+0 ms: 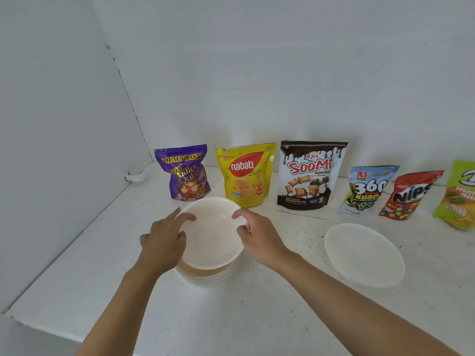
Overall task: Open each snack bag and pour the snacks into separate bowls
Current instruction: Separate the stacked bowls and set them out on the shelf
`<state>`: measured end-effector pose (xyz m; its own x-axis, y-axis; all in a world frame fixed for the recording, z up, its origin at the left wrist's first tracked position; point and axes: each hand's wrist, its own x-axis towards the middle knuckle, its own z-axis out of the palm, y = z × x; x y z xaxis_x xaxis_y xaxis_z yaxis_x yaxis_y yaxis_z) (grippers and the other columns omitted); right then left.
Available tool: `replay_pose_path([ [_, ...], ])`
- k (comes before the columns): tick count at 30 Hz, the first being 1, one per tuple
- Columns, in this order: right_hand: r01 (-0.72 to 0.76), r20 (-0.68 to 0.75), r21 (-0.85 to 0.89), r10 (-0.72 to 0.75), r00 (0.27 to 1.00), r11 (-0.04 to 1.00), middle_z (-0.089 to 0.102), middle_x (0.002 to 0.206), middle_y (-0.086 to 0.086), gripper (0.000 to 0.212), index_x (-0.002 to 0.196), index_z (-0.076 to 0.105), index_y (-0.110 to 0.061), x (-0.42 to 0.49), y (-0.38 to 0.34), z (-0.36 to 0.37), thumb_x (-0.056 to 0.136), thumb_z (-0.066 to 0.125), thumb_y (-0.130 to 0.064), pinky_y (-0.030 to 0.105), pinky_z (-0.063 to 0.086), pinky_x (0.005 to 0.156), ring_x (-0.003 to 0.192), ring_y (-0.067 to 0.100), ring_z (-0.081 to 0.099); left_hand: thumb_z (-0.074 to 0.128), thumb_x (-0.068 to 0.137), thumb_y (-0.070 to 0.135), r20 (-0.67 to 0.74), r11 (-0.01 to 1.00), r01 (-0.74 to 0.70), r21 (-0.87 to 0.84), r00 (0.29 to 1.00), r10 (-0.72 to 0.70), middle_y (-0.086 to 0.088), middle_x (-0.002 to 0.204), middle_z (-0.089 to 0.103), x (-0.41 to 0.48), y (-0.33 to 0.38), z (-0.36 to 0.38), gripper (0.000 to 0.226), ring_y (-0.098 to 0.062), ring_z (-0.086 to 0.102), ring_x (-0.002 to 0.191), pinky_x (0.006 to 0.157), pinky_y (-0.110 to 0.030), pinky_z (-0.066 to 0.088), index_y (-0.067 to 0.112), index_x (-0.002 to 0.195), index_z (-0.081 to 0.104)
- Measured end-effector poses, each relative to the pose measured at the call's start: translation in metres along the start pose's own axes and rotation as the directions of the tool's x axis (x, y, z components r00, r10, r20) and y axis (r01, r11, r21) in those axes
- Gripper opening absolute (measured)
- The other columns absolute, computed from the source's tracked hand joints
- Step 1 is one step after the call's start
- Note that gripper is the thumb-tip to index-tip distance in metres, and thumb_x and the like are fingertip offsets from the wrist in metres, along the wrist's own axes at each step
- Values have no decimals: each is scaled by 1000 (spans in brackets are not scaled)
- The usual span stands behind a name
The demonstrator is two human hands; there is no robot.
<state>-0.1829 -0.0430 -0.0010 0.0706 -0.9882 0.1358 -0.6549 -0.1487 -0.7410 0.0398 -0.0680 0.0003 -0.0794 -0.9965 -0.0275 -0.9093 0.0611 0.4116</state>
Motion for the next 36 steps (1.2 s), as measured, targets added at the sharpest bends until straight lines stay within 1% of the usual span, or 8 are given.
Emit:
replay_pose_path([
  [7, 63, -10, -85, -64, 998, 994, 40, 71, -18, 38, 132, 59, -23, -1, -4, 1, 99, 47, -12, 32, 43, 71, 83, 17, 52, 38, 101, 12, 96, 998, -13, 66, 995, 7, 8, 167, -18, -8, -1, 7, 54, -29, -6, 155, 115, -61, 16, 53, 136, 37],
  [9, 90, -84, -68, -96, 992, 994, 44, 77, -20, 36, 129, 61, -21, 0, -7, -3, 99, 46, -9, 19, 39, 69, 88, 16, 52, 37, 103, 15, 52, 995, -46, 89, 998, 42, 6, 167, -17, -10, 5, 3, 51, -25, -14, 155, 117, -61, 10, 52, 138, 36],
  [15, 122, -211, 58, -107, 972, 991, 44, 65, -21, 31, 119, 65, -17, 3, -13, -43, 97, 47, -4, 14, 35, 52, 58, -1, 50, 46, 102, 16, -169, 985, -140, -104, 978, 122, 2, 164, 24, -10, 31, -28, 40, -20, 10, 152, 116, -53, 13, 45, 128, 55],
  [19, 113, -275, 93, -84, 958, 989, 42, 48, -13, 33, 116, 67, -16, -4, 1, -83, 95, 47, -1, 16, 31, 50, 52, 1, 46, 47, 101, 6, -129, 883, -288, -371, 957, 258, 14, 134, 54, -6, 67, -30, 42, -17, 50, 119, 96, -43, 48, 44, 115, 60],
  [24, 78, -327, 103, -40, 944, 992, 40, 52, -8, 34, 114, 68, -17, -31, 43, -139, 94, 48, 1, 16, 33, 51, 53, 4, 45, 44, 97, -4, -120, 768, -334, -547, 939, 324, 45, 112, 53, -10, 138, 1, 48, 8, 50, 104, 90, -36, 47, 35, 116, 64],
  [29, 28, -333, 117, 13, 943, 993, 51, 64, 11, 34, 113, 68, -23, -67, 103, -206, 95, 49, -2, 13, 35, 53, 55, 3, 44, 45, 95, -6, -142, 720, -349, -600, 932, 334, 32, 121, 57, -24, 221, 50, 53, 1, 54, 106, 80, -16, 46, 40, 113, 64],
  [33, -5, -349, 137, 53, 936, 991, 48, 59, 9, 35, 107, 72, -25, -99, 155, -262, 90, 54, 1, 13, 34, 52, 50, 7, 41, 50, 91, -7, -155, 696, -325, -640, 942, 297, 19, 120, 65, -33, 289, 100, 53, -17, 62, 99, 79, -33, 52, 41, 106, 68],
  [36, -44, -353, 112, 81, 932, 993, 63, 71, 18, 37, 98, 71, -31, -119, 195, -298, 85, 58, 0, 15, 34, 50, 54, 13, 44, 52, 91, -3, -142, 732, -303, -610, 951, 275, 16, 118, 65, -46, 338, 133, 50, -15, 61, 98, 73, -20, 47, 43, 104, 68],
])
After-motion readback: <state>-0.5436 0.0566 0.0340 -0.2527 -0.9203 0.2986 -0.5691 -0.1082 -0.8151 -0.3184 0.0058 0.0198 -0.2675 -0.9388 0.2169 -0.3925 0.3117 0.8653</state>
